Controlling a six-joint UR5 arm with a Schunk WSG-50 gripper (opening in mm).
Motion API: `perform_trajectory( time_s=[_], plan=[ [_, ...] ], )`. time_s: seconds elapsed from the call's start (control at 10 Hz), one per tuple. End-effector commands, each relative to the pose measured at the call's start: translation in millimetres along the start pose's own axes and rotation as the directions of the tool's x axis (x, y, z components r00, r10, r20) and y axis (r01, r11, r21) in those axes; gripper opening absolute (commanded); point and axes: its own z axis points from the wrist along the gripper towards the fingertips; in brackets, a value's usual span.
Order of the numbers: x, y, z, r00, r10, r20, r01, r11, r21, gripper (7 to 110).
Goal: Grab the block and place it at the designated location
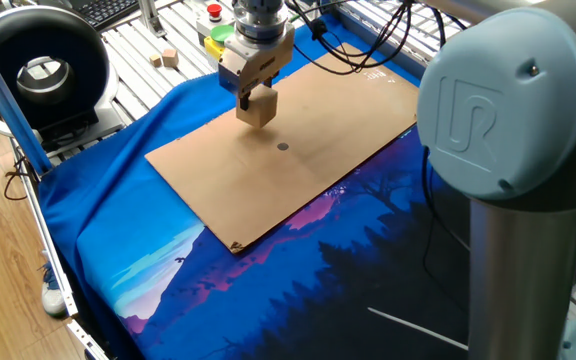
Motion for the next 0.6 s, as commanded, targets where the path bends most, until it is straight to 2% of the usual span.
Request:
perform_trajectory(
  time_s=[0.0,0.2,0.5],
  plan=[
    [15.6,2,-0.4,0.999,0.031,0.009,-0.031,0.999,-0.026,7],
    [31.4,2,-2.1,0.999,0.035,0.000,-0.035,0.999,-0.027,7],
    [47.0,4,12.3,0.999,0.025,0.036,-0.024,0.999,-0.042,7]
  ],
)
